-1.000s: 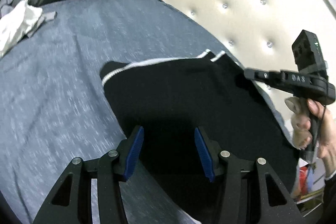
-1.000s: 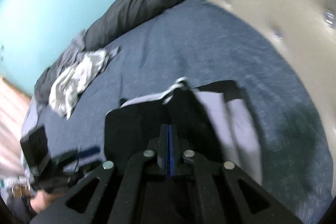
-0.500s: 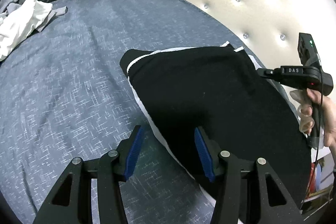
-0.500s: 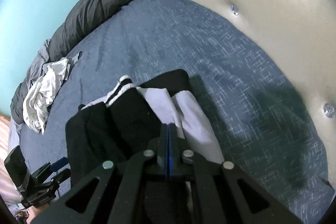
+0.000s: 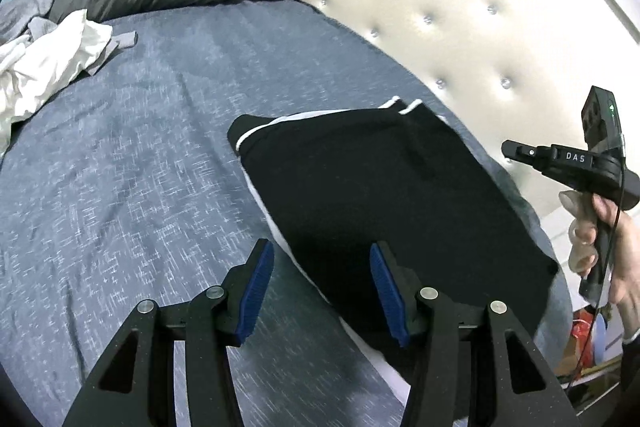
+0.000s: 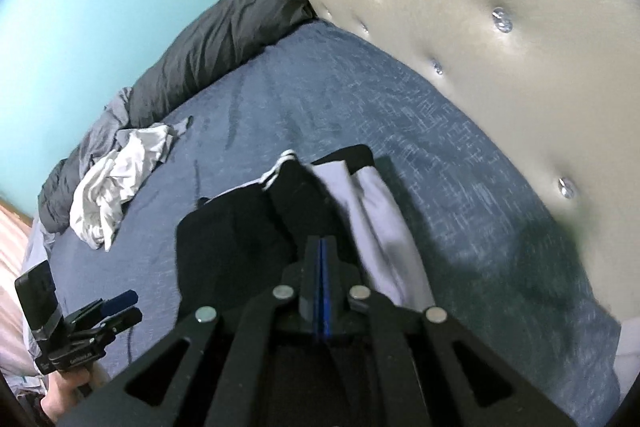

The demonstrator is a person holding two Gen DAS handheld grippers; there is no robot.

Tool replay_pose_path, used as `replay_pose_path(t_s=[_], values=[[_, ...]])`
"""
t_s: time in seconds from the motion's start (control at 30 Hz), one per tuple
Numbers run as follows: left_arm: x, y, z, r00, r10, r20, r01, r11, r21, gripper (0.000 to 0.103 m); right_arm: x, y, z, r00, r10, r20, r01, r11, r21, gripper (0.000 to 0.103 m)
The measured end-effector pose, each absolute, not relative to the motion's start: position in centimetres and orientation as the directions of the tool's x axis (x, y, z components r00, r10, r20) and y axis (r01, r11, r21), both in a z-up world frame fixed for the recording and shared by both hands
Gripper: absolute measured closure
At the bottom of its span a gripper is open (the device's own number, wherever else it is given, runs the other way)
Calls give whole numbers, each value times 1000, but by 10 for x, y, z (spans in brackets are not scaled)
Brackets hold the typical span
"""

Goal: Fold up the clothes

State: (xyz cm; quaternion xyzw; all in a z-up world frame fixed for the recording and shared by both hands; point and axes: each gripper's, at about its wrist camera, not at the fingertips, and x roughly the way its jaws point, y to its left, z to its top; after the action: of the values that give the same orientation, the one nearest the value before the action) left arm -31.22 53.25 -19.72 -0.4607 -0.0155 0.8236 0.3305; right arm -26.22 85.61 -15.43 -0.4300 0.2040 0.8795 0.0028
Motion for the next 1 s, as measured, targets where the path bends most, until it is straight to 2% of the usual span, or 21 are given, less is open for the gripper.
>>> replay_pose_path(t_s=[0.43,0.8,0.93,1.0], values=[[-269,523,-143,-393,573,-719,-569,-766,-299,48,-205,815,-122,-681,-122,-722,-174,-931,321,102],[-232,510,-104,-411,595,-691,-596,-748,-290,48,-157,775,-89,-700,1,-714,-228,-948,222,100],[-215,505,-90,-419,604,-678,-610,-741,-282,48,-135,764,-77,-724,18,-690,-243,-942,230,88],[-206,501,-83,-421,608,-673,-614,-737,-282,48,-123,759,-70,-733,24,-680,-246,-941,232,87]])
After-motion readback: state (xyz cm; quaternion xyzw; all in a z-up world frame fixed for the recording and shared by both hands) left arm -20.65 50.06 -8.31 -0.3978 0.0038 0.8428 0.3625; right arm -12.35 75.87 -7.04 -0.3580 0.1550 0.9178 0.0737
